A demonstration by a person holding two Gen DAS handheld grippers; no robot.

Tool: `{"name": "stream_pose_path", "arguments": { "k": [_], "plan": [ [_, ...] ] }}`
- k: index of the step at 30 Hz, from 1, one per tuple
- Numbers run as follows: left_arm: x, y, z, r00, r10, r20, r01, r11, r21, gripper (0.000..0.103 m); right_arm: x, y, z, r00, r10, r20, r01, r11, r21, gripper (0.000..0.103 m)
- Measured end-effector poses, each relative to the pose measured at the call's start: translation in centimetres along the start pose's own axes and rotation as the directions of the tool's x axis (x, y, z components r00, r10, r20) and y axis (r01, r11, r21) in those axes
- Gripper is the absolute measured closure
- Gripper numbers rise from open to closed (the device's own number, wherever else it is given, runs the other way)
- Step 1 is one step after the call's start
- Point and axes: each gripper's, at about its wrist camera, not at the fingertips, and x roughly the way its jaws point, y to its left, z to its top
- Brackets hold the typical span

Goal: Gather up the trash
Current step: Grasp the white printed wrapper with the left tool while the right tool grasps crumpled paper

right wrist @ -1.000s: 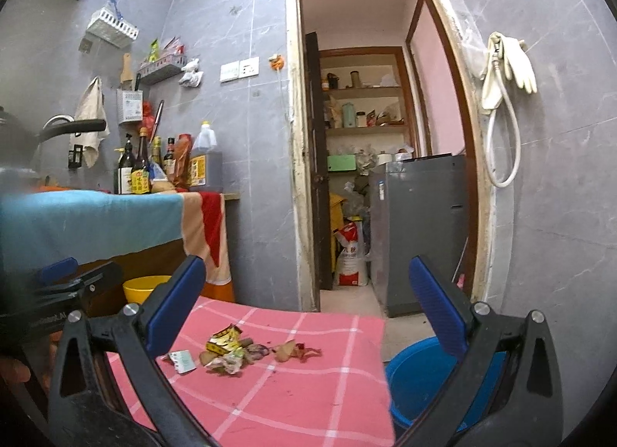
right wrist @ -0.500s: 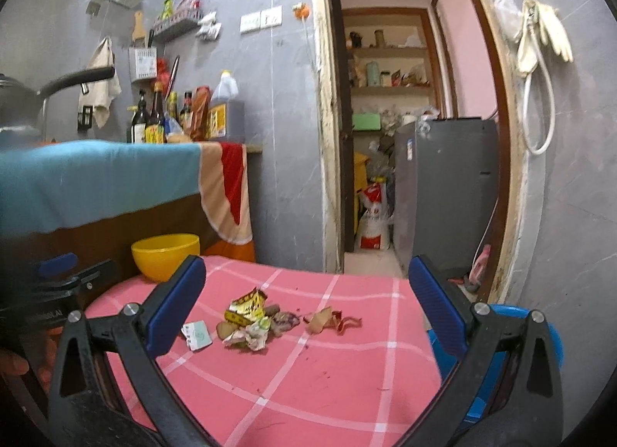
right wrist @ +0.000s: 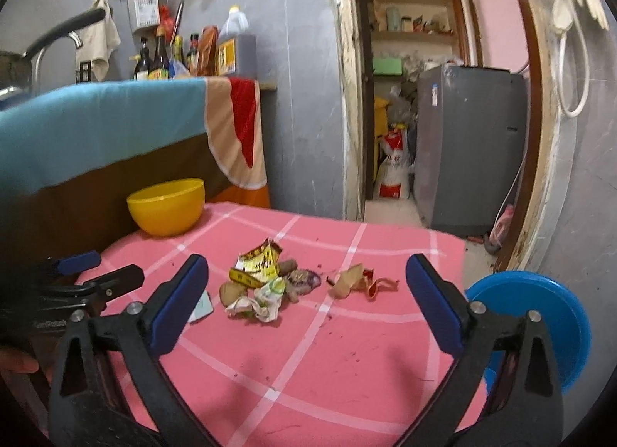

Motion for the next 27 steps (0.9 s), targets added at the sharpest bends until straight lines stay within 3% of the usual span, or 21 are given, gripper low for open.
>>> {"name": "stream_pose_path", "arguments": {
  "k": [4,16,27],
  "plan": [
    [1.5,0.0,0.1,0.997,-0.045,-0.063,0.045,0.999,-0.001,0.029,2.0,0.3,-0.1,0.996,0.022,-0.085,-0.023,1.000,-0.007,0.024],
    [4.8,-0.5,0.0,0.971,-0.109,-0.212,0.113,0.994,0.008,0.062,6.4,1.1,-1.0,0.957,0.092,-0.275,-0.094,0.996,0.005,0.051],
    [5.4,-0.4,0.1,0.963,-0.142,-0.231,0.147,0.989,0.005,0.069,8.5,2.4,-1.5,0.924,0.124,-0.363,-0.141,0.990,-0.019,0.062]
  ]
}}
